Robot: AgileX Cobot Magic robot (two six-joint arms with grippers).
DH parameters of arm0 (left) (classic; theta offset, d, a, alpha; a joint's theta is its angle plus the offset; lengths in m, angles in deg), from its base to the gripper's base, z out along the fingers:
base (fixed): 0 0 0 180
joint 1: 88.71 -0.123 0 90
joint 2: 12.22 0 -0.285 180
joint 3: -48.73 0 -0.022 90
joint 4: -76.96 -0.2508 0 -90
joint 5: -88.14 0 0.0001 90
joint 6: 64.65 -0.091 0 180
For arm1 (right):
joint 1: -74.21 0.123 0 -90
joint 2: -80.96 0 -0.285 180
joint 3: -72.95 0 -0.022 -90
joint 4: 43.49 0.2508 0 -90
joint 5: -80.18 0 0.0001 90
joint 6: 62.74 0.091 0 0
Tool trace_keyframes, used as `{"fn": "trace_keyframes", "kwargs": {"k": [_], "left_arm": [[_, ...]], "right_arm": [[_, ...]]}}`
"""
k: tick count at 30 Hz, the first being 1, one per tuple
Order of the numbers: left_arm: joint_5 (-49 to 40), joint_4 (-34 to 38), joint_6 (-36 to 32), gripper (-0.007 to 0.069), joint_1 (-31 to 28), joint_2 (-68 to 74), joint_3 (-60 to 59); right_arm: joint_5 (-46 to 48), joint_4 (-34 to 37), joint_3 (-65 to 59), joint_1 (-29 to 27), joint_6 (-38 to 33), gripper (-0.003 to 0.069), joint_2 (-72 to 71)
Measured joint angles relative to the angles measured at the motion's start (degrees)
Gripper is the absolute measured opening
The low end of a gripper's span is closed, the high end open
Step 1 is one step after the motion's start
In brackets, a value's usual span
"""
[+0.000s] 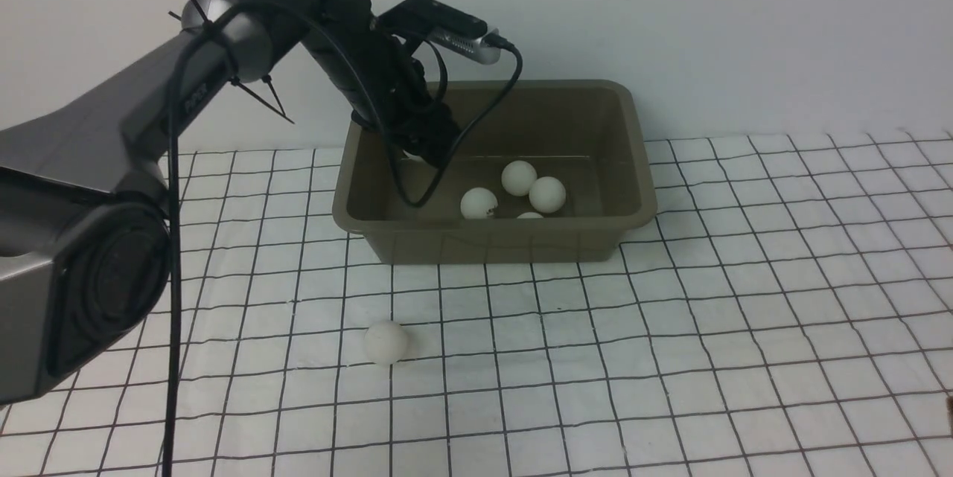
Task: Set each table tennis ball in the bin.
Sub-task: Use the left arm to put the table tennis ball into the box, then use the left arm to clamp the table tennis ball closest to it
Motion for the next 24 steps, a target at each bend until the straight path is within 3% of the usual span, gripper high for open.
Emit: {"fn": "trace_keyframes", "kwargs": {"k": [7, 13, 18, 24], "left_arm": [[-0.6, -0.6, -0.1, 0.0500, 1.3, -0.9, 0.3], [-6.2, -2.4, 0.6, 0.0478, 1.3, -5.5, 5.9], [-6.8, -3.0, 6.7, 0.0447, 1.3, -11.6, 7.2], [-7.2, -3.2, 10.5, 0.0426, 1.3, -18.8, -3.5]], "right_arm": [[0.1, 0.0, 0.0, 0.0, 0.0, -0.0016, 0.0], [0.1, 0.0, 0.0, 0.0, 0.0, -0.0016, 0.0], [0.1, 0.0, 0.0, 0.0, 0.0, -0.0016, 0.0], [0.9, 0.0, 0.0, 0.0, 0.0, -0.0016, 0.0]]}}
